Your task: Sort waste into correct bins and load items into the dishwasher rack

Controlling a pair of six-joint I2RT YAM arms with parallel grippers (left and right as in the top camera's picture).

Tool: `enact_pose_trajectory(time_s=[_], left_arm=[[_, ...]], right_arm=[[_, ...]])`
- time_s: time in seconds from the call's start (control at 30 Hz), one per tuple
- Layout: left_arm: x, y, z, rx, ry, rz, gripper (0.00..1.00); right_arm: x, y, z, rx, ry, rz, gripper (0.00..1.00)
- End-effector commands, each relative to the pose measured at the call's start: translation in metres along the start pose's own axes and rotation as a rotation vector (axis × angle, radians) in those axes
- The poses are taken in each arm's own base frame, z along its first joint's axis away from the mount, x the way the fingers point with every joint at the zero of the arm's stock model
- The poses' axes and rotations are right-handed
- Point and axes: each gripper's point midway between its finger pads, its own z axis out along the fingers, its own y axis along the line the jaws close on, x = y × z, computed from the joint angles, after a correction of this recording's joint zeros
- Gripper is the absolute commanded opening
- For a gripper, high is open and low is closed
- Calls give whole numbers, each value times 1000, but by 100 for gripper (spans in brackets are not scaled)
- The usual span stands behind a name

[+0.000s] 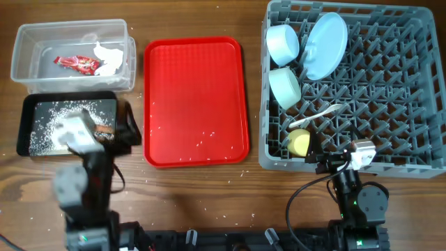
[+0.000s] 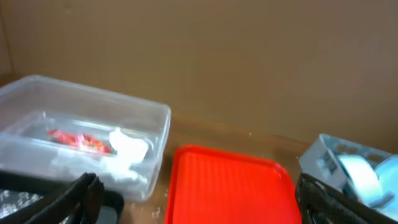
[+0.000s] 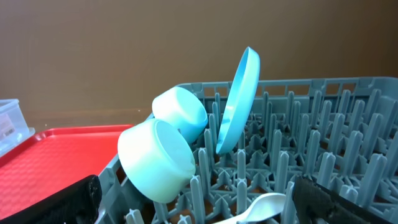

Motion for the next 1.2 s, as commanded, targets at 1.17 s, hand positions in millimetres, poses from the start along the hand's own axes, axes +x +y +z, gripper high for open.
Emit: enact_pose_trajectory(time_s=[1.17], left_arm=[[105,6,-15,86,-9,3,100]], right_arm=[[-1,2,0,-11,-6,-11,100]])
